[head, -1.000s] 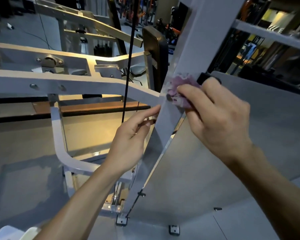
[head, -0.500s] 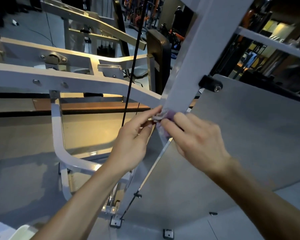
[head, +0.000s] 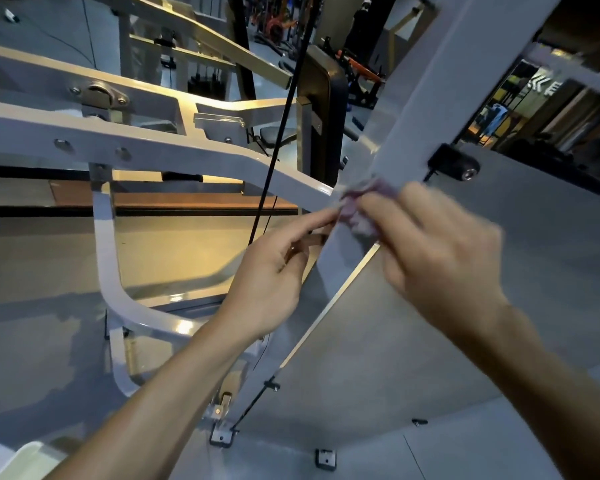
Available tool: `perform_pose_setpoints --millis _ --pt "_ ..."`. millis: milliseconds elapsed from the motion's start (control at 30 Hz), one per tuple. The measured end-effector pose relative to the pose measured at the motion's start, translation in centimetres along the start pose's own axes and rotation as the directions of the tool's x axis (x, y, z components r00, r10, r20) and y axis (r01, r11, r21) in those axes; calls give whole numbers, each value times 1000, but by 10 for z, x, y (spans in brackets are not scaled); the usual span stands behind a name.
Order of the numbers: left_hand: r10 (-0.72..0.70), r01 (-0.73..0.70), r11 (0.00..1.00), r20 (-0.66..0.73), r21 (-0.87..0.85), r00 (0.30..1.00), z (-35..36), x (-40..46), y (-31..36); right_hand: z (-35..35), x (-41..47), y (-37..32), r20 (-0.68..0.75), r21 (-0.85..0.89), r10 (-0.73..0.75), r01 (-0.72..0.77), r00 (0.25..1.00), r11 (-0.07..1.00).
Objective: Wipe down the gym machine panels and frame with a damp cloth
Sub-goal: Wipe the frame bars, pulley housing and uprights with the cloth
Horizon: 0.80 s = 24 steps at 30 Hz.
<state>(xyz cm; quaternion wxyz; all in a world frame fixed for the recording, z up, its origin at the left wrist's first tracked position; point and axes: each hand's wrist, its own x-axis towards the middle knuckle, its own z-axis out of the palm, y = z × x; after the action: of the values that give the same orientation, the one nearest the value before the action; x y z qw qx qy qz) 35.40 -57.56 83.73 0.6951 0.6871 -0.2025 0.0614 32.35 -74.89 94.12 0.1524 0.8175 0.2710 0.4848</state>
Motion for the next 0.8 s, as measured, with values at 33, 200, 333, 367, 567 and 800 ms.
perform_pose_setpoints --millis 33,200,333,367,567,800 --pt "-3 3 1000 15 0 1000 -3 1 -2 -3 7 3 -34 2 51 -51 998 999" --pt "-17 17 1000 21 3 1000 -13 1 -6 10 -1 -23 62 -58 91 -88 994 994" --pt "-55 54 998 50 24 997 -25 0 -16 14 -12 -29 158 -24 -11 15 987 1000" --pt "-72 70 997 63 31 995 -27 -1 -17 9 -5 -23 124 -23 40 -38 991 999" --pt "-121 116 992 96 53 988 -30 -6 -28 8 2 -35 79 0 189 -190 979 982" --pt "-129 123 991 115 61 985 -38 -20 -38 0 6 -29 162 -37 158 -154 974 987"
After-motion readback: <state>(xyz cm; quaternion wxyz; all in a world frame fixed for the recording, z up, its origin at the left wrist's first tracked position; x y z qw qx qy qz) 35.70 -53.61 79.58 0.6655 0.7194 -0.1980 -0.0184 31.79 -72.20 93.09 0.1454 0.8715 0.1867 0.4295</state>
